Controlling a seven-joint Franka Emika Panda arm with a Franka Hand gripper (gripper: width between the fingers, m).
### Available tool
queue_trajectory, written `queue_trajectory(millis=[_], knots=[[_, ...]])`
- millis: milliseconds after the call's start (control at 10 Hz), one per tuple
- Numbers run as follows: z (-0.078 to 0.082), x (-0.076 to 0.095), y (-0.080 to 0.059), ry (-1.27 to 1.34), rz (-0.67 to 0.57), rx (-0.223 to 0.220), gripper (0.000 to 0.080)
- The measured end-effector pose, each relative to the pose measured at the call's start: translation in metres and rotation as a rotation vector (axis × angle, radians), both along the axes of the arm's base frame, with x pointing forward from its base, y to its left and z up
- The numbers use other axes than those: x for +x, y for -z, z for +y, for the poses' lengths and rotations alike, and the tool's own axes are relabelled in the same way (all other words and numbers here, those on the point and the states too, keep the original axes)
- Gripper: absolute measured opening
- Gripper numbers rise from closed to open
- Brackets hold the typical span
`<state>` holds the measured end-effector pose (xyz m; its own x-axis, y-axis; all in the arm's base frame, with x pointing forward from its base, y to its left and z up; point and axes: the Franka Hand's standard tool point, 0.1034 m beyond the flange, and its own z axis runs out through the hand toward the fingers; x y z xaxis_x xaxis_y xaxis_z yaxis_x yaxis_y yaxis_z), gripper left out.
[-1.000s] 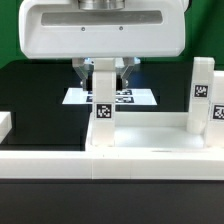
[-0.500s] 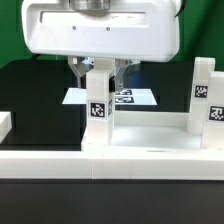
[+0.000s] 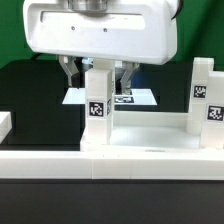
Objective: Assemble desk
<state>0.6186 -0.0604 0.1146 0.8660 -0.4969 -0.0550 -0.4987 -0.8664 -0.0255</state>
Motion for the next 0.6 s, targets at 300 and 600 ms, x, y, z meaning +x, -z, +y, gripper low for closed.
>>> queue_trajectory(millis=[300, 600], knots=[[0.007, -0.001, -0.030, -0.007, 0.018, 0.032, 0.0648], [0.006, -0.001, -0.027, -0.006, 0.017, 0.029, 0.0648]])
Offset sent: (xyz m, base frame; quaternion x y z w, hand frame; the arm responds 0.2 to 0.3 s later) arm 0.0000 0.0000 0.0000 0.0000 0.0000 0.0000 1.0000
